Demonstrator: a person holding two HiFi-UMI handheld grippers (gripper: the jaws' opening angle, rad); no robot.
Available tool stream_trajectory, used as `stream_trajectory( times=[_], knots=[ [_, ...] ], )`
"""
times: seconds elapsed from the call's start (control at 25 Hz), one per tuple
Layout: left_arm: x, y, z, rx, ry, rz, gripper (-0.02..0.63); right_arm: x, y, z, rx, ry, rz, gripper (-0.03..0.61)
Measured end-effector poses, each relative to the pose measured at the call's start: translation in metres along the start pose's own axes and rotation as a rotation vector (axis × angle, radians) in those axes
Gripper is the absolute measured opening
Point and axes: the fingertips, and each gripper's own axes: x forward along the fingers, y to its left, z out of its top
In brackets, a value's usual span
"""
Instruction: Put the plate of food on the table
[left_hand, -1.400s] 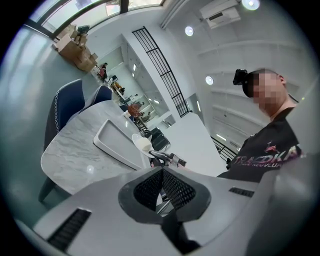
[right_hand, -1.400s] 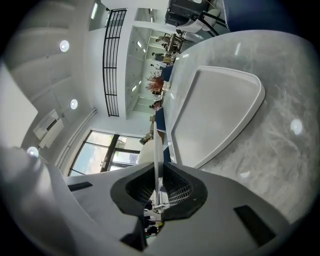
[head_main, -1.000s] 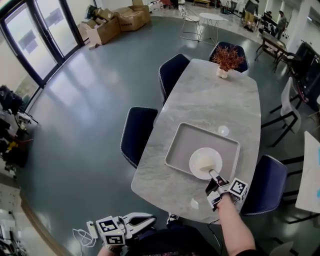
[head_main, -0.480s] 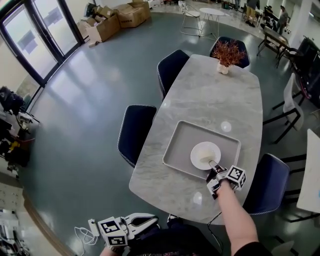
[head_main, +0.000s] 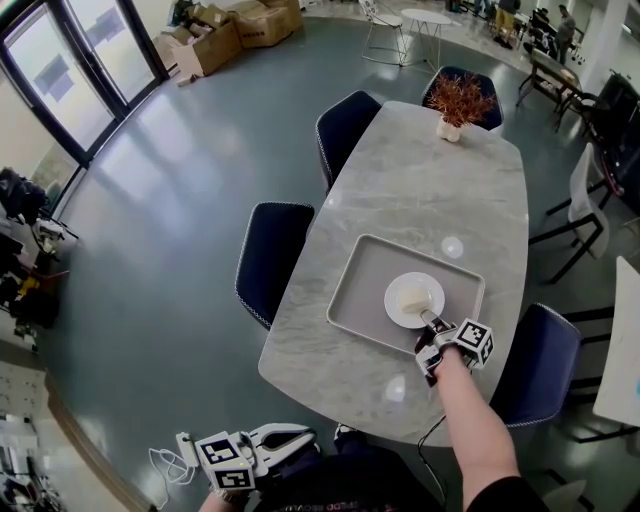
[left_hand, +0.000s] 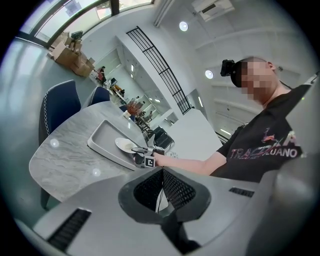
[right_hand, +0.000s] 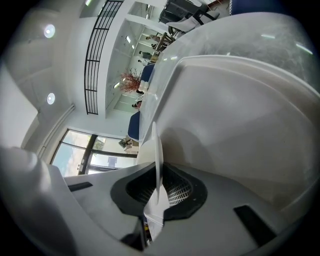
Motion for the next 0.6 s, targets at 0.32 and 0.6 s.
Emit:
stream_trajectory(
  times=[0.32,0.6],
  knots=[
    [-0.0048,0.0005,0.0003,-0.019,-0.015,0.003,0.006,0.0022,-0.0006,0.0016,-0.011,-0.002,-0.031,0.031],
    [-0.0058,0.001,0.0006,-0.034,-0.029,0.003,0.006,0.0062,-0.0062,0.006,-0.051,0.016,-0.105,0.031]
  ],
)
